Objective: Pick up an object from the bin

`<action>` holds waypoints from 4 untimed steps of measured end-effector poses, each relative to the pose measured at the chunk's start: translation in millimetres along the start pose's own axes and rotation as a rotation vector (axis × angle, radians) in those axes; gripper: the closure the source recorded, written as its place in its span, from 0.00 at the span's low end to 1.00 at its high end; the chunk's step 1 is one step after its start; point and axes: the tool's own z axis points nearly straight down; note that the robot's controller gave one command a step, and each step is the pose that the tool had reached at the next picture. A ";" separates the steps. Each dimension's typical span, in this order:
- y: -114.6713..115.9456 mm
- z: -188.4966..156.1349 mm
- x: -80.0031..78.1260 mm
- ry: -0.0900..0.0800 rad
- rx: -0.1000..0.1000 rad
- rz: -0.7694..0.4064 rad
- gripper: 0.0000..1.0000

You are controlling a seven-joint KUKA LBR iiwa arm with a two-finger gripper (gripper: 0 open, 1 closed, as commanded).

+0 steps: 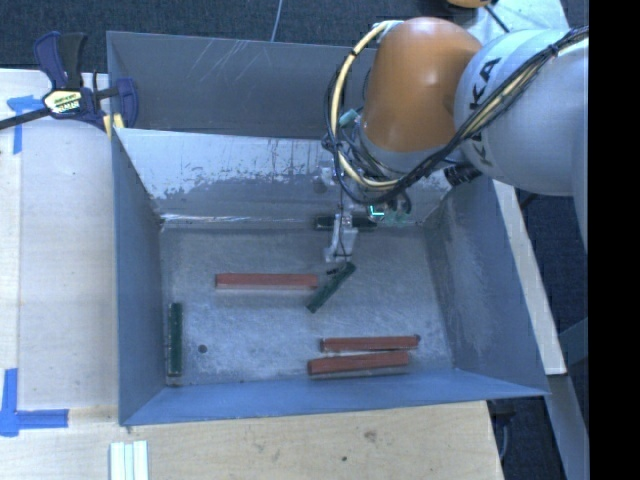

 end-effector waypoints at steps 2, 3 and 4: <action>-7.2 61.4 1.4 -0.011 0.000 -0.074 0.00; -20.4 96.3 40.0 -0.005 0.000 -0.135 1.00; -20.8 97.0 39.9 -0.006 0.000 -0.133 0.00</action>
Offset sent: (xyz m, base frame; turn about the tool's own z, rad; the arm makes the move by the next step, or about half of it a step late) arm -0.0062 -0.0115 -0.1045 -0.1181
